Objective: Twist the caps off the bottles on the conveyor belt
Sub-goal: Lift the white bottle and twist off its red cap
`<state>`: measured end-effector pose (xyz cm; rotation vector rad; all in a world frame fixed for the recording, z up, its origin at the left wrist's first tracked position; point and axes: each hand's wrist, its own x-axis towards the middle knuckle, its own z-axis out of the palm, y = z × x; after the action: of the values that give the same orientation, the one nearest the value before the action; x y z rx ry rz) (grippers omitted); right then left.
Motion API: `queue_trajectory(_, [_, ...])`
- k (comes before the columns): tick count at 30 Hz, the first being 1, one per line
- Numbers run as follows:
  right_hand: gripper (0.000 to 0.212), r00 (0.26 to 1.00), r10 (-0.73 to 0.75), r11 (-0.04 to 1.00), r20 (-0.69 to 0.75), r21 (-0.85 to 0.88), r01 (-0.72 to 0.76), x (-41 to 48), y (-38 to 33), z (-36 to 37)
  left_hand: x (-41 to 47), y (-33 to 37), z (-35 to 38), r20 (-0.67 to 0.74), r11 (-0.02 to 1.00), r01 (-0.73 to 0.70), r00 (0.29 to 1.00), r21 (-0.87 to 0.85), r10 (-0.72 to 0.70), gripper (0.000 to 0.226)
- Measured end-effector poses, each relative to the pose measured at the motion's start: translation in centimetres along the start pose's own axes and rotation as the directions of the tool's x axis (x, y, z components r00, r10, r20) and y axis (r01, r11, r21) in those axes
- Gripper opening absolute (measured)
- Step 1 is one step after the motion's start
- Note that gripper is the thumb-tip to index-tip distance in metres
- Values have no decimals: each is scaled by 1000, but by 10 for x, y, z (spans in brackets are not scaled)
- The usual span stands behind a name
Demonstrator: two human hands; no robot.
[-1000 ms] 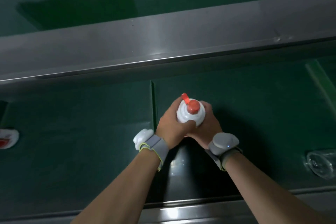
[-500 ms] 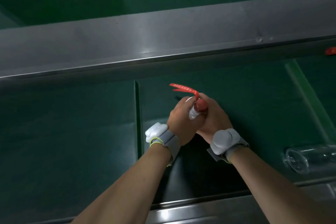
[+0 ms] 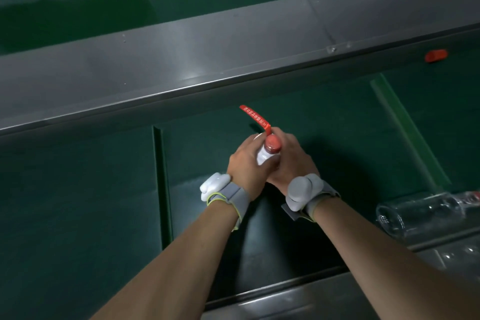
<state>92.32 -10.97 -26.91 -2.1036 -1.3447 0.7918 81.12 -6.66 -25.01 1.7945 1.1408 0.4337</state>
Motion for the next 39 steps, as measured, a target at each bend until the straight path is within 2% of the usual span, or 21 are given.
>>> queue_trajectory(4, [57, 999, 31, 998, 44, 55, -34, 0, 1, -2, 1, -4, 3, -18, 1000, -29, 999, 7, 29, 53])
queue_trajectory(8, [58, 998, 54, 997, 37, 53, -56, -3, 4, -1, -1, -7, 5, -41, 1000, 1, 999, 10, -1, 55])
queue_trajectory(16, [79, 993, 113, 993, 38, -51, -111, -6, 5, 3, -6, -2, 9, -68, 965, 195, 980, 173, -186, 67])
queue_trajectory(23, [94, 985, 163, 982, 49, -107, -157, -16, 17, 12, -17, -8, 19, -97, 946, 285, 957, 153, -273, 71])
queue_trajectory(27, [86, 968, 252, 957, 16, -154, -246, -21, 29, 11, -24, -17, 20, -136, 915, 369, 927, 163, -350, 68])
queue_trajectory(32, [83, 960, 279, 945, -22, -171, -278, -51, 31, 6, -52, -8, 21, -102, 949, 275, 960, 155, -261, 39])
queue_trajectory(39, [82, 954, 283, 927, -95, -226, -298, -109, 21, -23, -95, 37, 21, 33, 956, 158, 985, 246, -171, 36])
